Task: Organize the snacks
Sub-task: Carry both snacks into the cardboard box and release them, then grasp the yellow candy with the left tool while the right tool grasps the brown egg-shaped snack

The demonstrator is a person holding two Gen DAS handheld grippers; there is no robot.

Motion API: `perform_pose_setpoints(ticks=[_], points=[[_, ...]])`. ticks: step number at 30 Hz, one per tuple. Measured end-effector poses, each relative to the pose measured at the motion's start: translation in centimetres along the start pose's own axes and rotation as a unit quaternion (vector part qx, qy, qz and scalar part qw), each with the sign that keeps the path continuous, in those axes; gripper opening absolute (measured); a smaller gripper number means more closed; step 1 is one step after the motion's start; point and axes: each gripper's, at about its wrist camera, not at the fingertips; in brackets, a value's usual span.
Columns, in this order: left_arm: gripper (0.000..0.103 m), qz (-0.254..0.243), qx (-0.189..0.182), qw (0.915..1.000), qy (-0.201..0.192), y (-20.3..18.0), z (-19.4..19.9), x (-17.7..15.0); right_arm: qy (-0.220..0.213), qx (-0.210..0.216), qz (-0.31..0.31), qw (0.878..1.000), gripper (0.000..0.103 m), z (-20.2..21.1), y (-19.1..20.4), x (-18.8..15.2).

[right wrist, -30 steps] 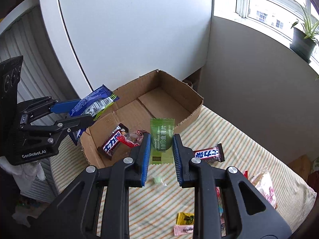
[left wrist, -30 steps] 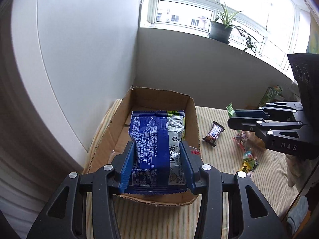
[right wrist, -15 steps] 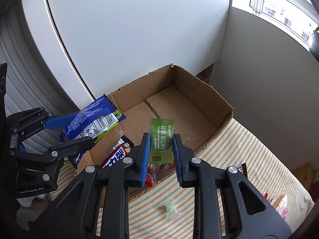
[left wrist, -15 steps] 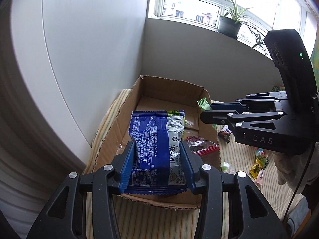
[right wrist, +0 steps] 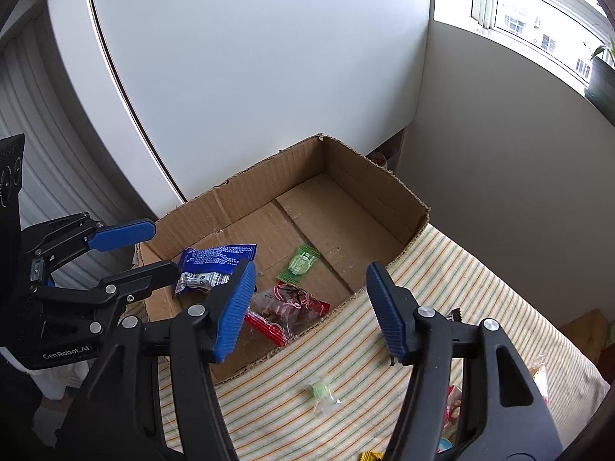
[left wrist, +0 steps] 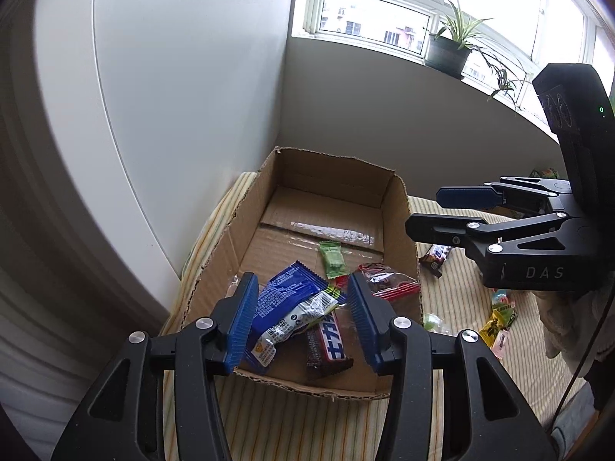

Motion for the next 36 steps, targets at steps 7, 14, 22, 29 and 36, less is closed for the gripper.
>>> perform_pose_setpoints(ticks=[7, 14, 22, 29, 36], points=[[0.047, -0.013, -0.019, 0.9996, -0.014, -2.2, 1.4, 0.0, -0.014, -0.014, -0.02, 1.0, 0.063, 4.3, -2.7, -2.5], [0.047, -0.04, -0.048, 0.9979, -0.014, -6.0, 1.5, 0.0, -0.016, -0.037, -0.052, 0.998, 0.063, 7.7, -6.5, -6.0], [0.047, -0.073, -0.083, 0.9938, 0.0, -10.6, 0.7, -0.6, -0.002, -0.059, -0.098, 0.993, 0.063, 9.5, -11.3, -10.1], [0.047, -0.1, -0.105, 0.9892, 0.02, -14.0, -0.4, -1.3, 0.015, -0.047, -0.135, 0.99, 0.063, 9.3, -14.0, -13.0], [0.047, -0.123, -0.124, 0.9839, 0.037, -16.6, -1.8, -1.8, 0.034, -0.02, -0.172, 0.984, 0.059, 7.4, -16.0, -14.5]])
Point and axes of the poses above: each gripper's, at about its wrist camera, not at the fingertips, and z roughly against the way its jaws point, y to its left, x to its top, and after that the axes turned 10 degrees about -z, right-handed
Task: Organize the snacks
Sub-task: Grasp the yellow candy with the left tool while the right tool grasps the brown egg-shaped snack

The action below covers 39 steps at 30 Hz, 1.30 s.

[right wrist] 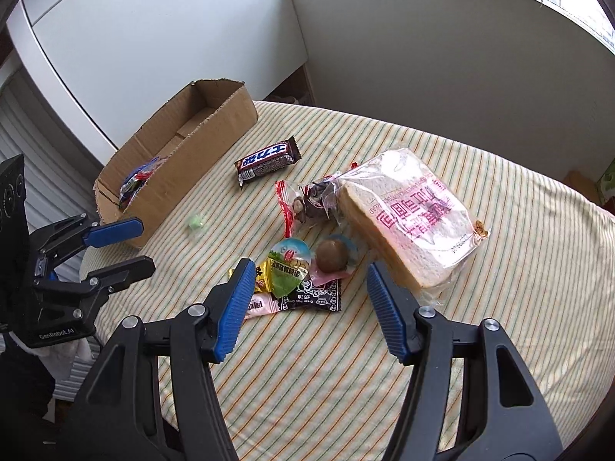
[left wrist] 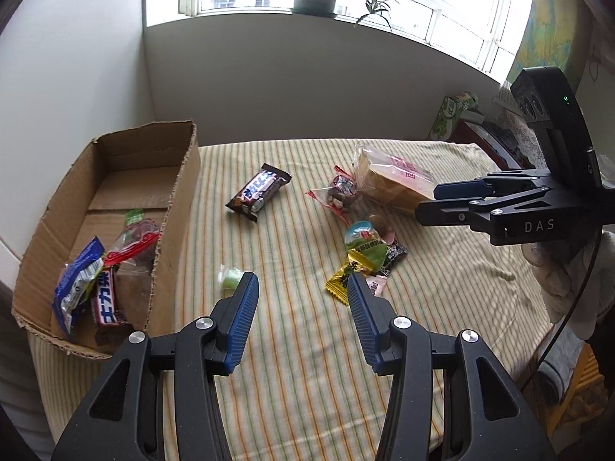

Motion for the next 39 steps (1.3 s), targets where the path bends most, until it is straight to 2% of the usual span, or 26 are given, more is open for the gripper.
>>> perform_pose_setpoints(ticks=[2, 14, 20, 26, 29, 33, 39], points=[[0.047, -0.008, -0.006, 0.9999, 0.006, -0.6, -0.6, 0.1, 0.009, 0.008, -0.009, 1.0, 0.051, -0.8, -0.5, 0.1], [0.047, -0.046, -0.035, 0.9972, 0.047, -2.9, -5.3, 0.7, 0.031, 0.016, -0.036, 0.999, 0.046, -4.0, -2.3, 0.4], [0.047, -0.057, -0.038, 0.9954, 0.067, -3.4, -7.3, 0.9, 0.038, 0.018, -0.035, 0.999, 0.041, -4.8, -2.3, 0.8], [0.047, -0.056, -0.038, 0.9948, 0.076, -3.4, -8.5, 1.0, 0.046, 0.02, -0.029, 0.998, 0.041, -5.5, -1.8, 0.8], [0.047, -0.052, -0.038, 0.9949, 0.077, -3.2, -8.7, 1.0, 0.049, 0.011, -0.029, 0.998, 0.034, -6.1, -1.9, 0.7], [0.047, -0.054, -0.034, 0.9951, 0.076, -3.3, -8.8, 1.1, 0.048, 0.005, -0.035, 0.998, 0.034, -6.2, -2.6, 0.8], [0.041, -0.047, -0.029, 0.9956, 0.076, -2.7, -9.0, 1.1, 0.049, 0.012, -0.033, 0.998, 0.033, -6.3, -2.8, 0.7]])
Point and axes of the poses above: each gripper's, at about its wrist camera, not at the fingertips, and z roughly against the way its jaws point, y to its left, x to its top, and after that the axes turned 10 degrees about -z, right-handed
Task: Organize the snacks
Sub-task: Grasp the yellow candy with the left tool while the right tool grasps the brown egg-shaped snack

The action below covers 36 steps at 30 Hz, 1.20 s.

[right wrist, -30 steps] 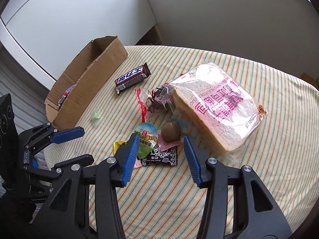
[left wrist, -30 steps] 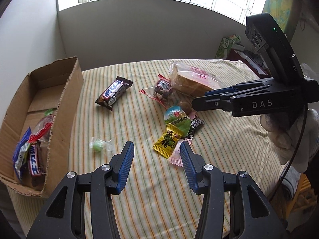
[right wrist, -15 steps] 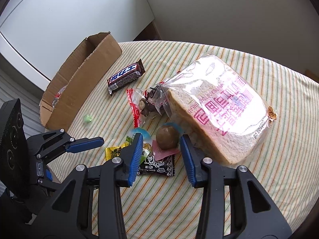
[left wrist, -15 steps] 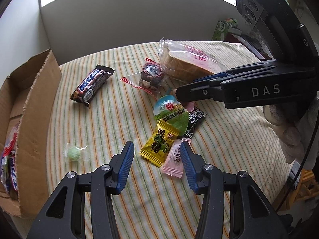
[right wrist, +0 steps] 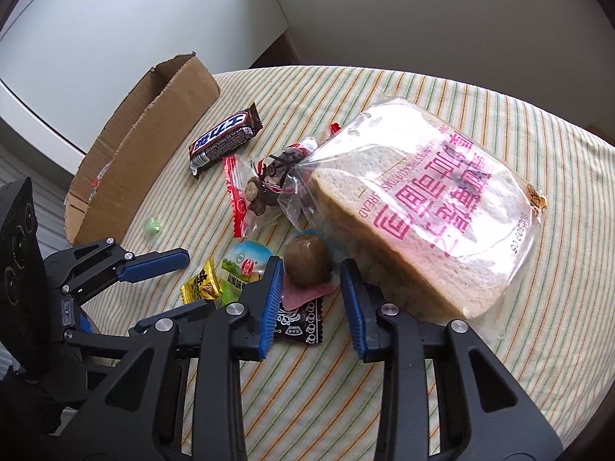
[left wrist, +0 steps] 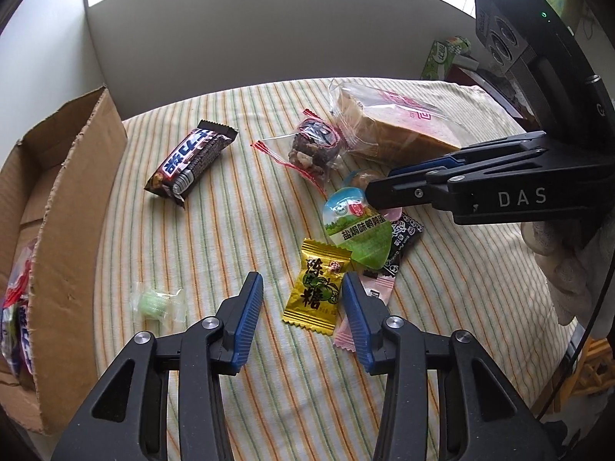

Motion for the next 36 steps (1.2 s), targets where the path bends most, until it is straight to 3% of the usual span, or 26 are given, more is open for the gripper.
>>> perform_pose_setpoints(ticks=[5, 13, 20, 36], points=[[0.04, -0.012, 0.009, 0.9999, 0.003, -0.3, -0.2, -0.2, -0.004, -0.022, 0.019, 1.0, 0.033, -0.8, 1.1, 0.3], [0.024, -0.008, 0.019, 0.9998, 0.001, 0.4, -0.2, -0.3, -0.011, -0.067, 0.073, 0.995, 0.028, -1.4, 2.6, 0.3], [0.024, 0.001, 0.015, 0.9999, -0.003, 0.8, 0.1, -0.8, -0.012, -0.096, 0.102, 0.99, 0.027, -1.3, 3.6, 0.0], [0.024, 0.027, 0.018, 0.9989, -0.034, 2.0, 3.8, -1.7, -0.055, -0.07, 0.083, 0.993, 0.026, 4.2, 4.1, -1.7]])
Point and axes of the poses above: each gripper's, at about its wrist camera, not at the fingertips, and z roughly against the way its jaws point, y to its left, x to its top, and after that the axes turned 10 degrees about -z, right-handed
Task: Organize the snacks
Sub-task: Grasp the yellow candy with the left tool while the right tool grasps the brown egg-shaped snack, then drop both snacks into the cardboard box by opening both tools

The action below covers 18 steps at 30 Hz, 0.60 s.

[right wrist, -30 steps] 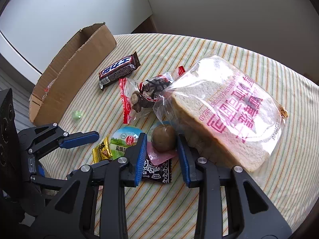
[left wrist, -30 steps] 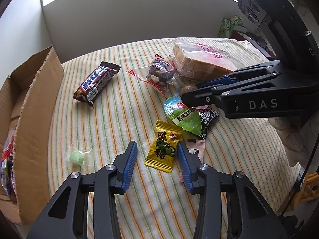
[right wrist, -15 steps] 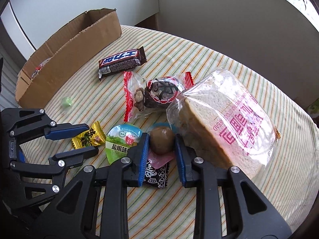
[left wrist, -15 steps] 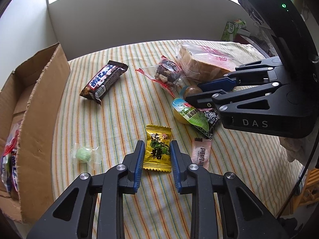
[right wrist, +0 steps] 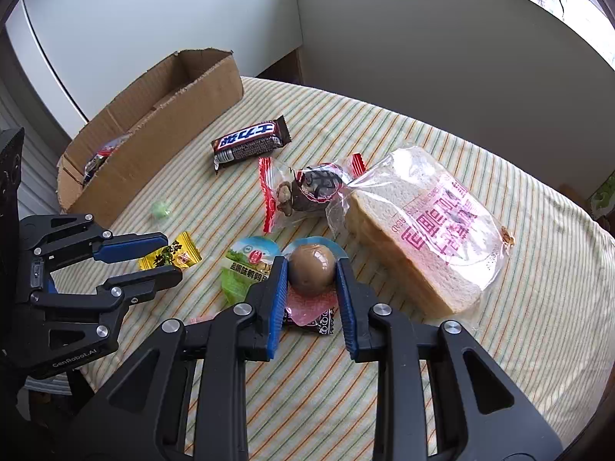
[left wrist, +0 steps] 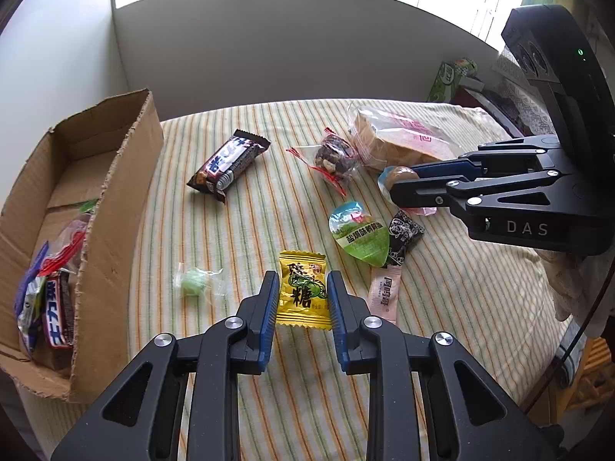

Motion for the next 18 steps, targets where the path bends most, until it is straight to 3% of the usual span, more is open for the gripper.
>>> perform_pose_setpoints(ticks=[8, 18], points=[[0.024, 0.011, 0.022, 0.9986, -0.046, 1.7, 4.9, 0.3, -0.042, 0.025, 0.021, 0.999, 0.026, 4.4, 2.7, 1.8], [0.024, 0.05, 0.074, 0.9931, -0.076, 7.2, 9.5, -0.1, -0.06, 0.051, 0.058, 0.995, 0.026, 4.1, 8.6, 6.1]])
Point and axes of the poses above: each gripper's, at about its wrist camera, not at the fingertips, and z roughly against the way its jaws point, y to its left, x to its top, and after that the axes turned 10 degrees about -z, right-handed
